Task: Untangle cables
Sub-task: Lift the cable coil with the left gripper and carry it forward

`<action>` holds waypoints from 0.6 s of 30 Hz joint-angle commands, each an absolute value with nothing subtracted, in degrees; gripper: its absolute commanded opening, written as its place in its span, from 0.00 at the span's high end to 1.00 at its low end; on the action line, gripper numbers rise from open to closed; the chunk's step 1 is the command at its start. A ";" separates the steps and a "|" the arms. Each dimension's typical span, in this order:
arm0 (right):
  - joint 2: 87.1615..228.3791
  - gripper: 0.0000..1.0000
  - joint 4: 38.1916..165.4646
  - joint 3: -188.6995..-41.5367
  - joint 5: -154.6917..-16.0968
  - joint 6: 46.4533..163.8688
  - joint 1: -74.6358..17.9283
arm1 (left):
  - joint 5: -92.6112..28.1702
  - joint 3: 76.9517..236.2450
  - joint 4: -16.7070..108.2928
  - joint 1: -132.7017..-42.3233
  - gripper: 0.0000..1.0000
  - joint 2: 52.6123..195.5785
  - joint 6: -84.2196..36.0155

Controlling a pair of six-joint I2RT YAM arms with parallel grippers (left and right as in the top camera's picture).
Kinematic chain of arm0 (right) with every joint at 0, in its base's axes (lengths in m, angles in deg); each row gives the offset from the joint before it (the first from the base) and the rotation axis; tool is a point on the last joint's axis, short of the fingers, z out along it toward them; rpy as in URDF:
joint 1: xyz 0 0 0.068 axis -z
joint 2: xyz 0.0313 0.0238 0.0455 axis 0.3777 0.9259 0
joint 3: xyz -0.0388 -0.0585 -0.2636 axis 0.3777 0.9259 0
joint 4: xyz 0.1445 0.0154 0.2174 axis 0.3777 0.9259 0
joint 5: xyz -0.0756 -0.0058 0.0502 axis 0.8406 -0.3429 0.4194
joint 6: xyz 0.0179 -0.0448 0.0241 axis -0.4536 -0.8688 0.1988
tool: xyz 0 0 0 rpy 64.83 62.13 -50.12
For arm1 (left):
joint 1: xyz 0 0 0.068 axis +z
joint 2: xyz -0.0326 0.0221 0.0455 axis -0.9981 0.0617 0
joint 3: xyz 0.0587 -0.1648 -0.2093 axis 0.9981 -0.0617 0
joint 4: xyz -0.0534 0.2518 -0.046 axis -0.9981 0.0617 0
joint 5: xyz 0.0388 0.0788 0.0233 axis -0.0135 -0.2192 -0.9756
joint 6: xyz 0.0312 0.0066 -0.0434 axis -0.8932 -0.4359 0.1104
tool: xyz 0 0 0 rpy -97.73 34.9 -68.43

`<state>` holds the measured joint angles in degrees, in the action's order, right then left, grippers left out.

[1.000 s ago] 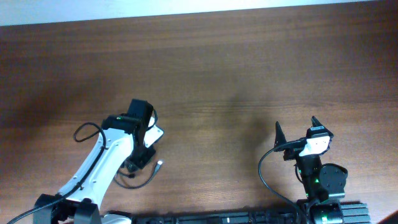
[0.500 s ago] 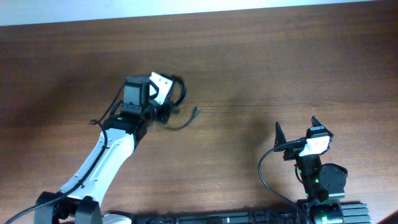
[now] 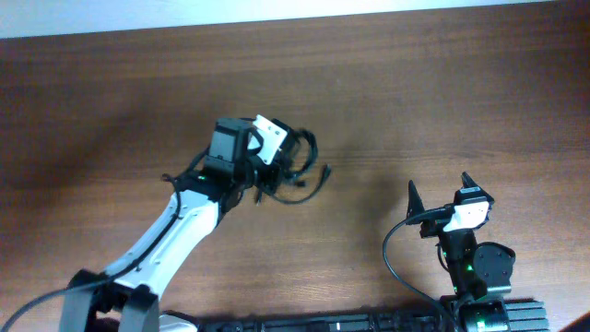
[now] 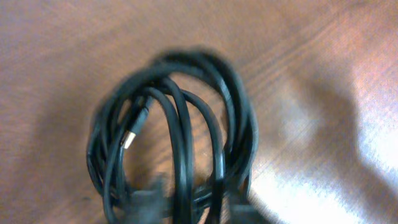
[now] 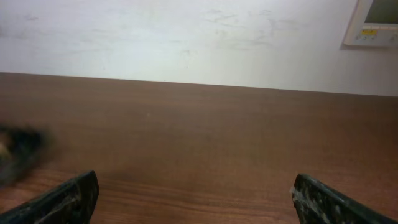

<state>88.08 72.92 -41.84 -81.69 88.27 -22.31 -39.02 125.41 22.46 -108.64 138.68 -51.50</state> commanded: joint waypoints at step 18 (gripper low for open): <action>88.08 0.01 73.21 -41.56 -81.21 88.48 -22.11 | -53.73 125.89 20.60 -110.30 0.01 141.48 -35.48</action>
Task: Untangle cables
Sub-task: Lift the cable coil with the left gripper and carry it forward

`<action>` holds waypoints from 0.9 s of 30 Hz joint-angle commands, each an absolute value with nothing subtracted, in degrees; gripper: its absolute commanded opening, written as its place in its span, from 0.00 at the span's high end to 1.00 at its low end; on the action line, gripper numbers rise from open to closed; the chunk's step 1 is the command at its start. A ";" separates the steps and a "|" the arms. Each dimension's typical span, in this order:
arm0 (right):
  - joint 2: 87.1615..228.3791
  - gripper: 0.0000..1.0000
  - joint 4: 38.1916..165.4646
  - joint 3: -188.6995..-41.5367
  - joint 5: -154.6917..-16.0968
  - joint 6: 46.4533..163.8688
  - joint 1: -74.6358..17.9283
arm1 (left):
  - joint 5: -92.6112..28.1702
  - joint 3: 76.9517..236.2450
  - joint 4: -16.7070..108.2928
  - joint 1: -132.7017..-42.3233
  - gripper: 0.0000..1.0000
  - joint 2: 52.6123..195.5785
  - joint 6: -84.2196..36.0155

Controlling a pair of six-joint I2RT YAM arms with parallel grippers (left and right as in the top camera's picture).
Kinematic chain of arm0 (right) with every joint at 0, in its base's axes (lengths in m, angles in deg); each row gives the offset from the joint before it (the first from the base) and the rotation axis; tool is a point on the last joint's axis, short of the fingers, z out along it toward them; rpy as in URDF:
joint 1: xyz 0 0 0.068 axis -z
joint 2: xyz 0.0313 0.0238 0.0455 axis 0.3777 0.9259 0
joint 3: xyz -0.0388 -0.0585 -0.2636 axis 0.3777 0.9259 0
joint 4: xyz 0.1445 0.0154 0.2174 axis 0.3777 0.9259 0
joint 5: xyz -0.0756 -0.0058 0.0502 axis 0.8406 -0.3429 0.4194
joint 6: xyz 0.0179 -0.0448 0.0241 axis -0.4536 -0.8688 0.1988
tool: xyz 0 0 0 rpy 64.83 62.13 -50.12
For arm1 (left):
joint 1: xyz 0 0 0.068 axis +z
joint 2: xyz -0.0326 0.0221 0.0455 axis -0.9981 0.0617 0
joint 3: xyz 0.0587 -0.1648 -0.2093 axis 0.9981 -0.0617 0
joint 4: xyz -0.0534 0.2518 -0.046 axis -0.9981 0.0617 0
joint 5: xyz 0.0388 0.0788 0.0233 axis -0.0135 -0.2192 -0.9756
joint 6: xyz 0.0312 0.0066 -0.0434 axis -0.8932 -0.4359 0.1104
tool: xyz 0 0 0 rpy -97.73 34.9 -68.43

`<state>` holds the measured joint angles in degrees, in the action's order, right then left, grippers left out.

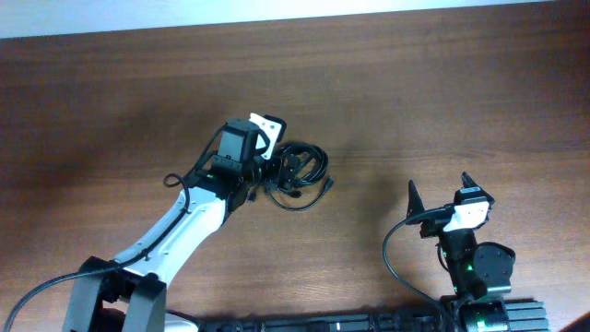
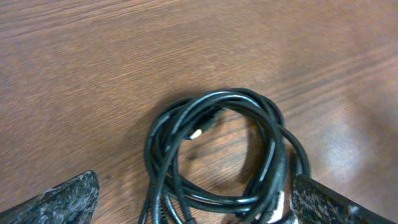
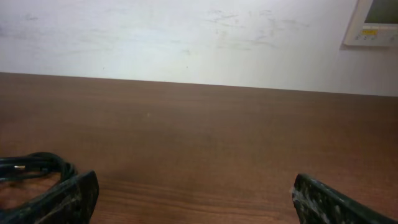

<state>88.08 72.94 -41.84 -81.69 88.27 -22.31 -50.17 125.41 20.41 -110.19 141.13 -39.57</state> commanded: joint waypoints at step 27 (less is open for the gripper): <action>88.08 0.01 73.14 -41.56 -82.85 89.38 -22.11 | -55.98 125.87 27.95 -110.21 0.01 144.13 -35.52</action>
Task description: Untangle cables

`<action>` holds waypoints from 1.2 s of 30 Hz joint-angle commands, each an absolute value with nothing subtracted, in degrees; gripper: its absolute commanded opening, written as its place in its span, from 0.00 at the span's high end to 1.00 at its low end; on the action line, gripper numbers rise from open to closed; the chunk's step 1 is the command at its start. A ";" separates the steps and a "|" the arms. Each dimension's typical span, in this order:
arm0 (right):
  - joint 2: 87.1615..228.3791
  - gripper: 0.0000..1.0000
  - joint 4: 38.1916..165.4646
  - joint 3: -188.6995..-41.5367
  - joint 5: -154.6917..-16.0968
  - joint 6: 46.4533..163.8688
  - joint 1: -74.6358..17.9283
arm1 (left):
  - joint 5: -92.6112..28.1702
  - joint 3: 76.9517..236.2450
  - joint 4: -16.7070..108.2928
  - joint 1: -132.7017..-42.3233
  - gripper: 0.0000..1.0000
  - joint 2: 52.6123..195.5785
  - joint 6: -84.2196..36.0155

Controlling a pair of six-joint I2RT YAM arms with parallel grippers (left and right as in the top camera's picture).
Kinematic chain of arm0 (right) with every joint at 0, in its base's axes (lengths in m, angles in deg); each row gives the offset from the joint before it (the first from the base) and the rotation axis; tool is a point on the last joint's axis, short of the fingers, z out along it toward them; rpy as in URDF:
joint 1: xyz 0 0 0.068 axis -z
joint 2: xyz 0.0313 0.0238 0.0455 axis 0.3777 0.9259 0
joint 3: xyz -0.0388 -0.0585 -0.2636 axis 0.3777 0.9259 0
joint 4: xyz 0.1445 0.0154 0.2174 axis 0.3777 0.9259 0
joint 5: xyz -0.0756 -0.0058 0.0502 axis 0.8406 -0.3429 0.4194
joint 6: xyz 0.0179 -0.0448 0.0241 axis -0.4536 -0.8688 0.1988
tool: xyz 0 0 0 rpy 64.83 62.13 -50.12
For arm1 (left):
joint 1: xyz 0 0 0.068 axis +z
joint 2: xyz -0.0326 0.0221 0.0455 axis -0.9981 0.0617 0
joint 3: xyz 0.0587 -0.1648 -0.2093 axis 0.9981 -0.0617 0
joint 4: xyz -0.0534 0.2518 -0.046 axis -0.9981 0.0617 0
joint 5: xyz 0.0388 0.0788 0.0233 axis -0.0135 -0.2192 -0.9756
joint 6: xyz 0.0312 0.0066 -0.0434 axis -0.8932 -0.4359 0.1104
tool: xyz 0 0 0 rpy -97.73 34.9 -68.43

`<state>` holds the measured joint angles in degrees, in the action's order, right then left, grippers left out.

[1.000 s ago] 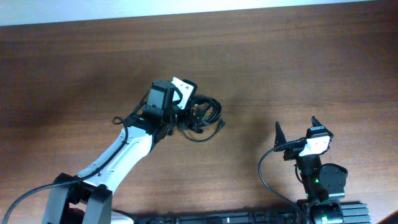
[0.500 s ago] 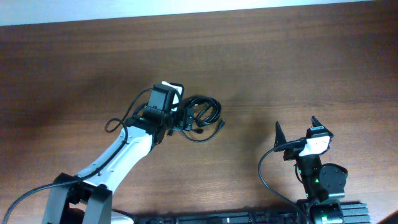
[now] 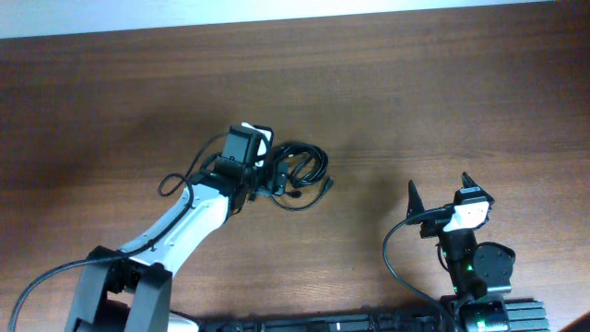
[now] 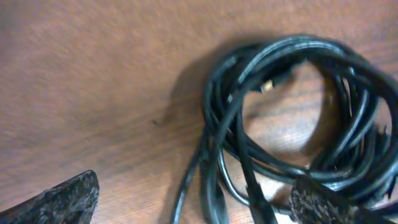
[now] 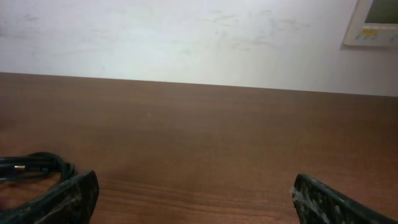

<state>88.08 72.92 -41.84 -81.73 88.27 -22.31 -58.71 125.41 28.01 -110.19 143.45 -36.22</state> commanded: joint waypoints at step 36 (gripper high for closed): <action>89.78 0.01 96.46 -64.38 -89.69 97.51 -22.11 | -49.33 131.62 29.52 -110.21 0.01 142.20 -34.78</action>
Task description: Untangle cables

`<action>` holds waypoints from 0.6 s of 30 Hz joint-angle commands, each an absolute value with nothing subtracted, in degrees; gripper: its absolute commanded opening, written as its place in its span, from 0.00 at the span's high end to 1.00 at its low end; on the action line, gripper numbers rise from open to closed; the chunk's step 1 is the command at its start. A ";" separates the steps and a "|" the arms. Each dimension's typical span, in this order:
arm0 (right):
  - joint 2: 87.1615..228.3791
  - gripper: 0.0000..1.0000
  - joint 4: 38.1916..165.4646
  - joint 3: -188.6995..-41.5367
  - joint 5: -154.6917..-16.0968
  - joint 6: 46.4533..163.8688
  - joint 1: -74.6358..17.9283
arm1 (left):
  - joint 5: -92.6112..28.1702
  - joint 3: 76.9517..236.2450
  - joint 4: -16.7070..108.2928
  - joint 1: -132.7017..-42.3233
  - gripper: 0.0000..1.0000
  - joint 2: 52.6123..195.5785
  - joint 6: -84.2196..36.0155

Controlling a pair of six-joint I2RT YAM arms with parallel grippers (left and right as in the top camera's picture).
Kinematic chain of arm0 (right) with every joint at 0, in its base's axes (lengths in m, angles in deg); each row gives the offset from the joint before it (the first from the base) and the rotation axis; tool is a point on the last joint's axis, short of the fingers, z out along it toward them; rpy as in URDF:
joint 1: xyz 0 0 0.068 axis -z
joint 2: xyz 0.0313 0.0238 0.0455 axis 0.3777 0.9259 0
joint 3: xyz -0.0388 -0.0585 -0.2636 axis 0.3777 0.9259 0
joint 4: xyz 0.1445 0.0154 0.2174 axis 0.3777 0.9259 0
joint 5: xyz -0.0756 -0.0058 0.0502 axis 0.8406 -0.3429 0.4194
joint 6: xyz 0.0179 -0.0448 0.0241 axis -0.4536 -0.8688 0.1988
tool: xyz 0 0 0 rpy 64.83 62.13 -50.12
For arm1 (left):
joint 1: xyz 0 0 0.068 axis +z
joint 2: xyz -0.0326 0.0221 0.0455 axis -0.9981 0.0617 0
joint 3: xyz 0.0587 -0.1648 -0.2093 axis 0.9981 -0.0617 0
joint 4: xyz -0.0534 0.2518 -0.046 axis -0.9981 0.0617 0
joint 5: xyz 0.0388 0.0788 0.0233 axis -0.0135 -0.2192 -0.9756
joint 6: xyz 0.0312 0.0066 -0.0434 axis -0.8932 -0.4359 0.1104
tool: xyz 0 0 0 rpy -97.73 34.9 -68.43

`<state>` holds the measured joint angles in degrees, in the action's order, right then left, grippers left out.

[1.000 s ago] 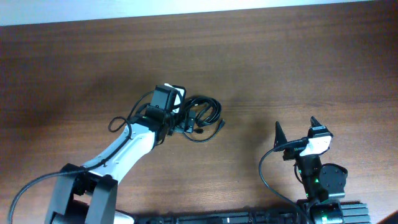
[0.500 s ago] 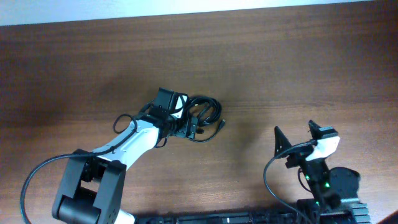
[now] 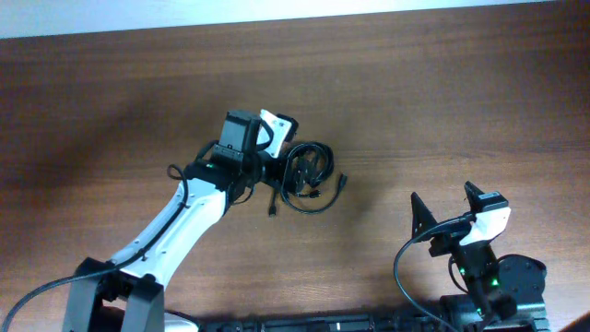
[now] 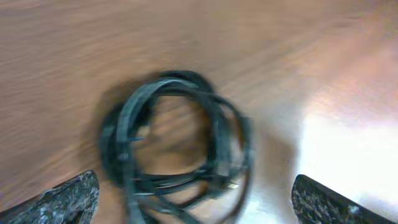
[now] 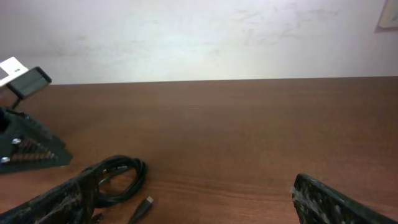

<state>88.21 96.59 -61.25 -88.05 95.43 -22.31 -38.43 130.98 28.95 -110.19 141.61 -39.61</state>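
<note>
A black cable lies as a tangled coil on the brown table, with one plug end sticking out to the right and another end to the lower left. My left gripper is open at the coil's left edge; in the left wrist view the blurred coil sits ahead of the gripper, with nothing between the fingers. My right gripper stands open near the front right, apart from the cable. It looks at the coil and a loose plug.
The left arm's wrist shows at the left of the right wrist view. A pale wall stands behind the table's far edge. The right arm's own black cable loops by its base.
The coil has shifted a little to the right and two cable ends now stick out of it. My left gripper stays open beside it. My right arm has moved right and turned toward the coil.
The coil first hung from my shut left gripper above the table. Then it lay on the table with the gripper open over it. After that the open gripper was at the coil's left side. Now the coil is looser, and the right arm has shifted.
</note>
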 commanded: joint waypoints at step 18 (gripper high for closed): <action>126.13 0.01 103.96 -86.61 -99.09 97.58 -22.11 | -54.97 131.59 31.68 -110.06 0.01 150.01 -34.93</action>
<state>123.09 103.78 -84.46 -95.09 97.36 -22.31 -55.80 131.00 31.71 -110.17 147.76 -33.69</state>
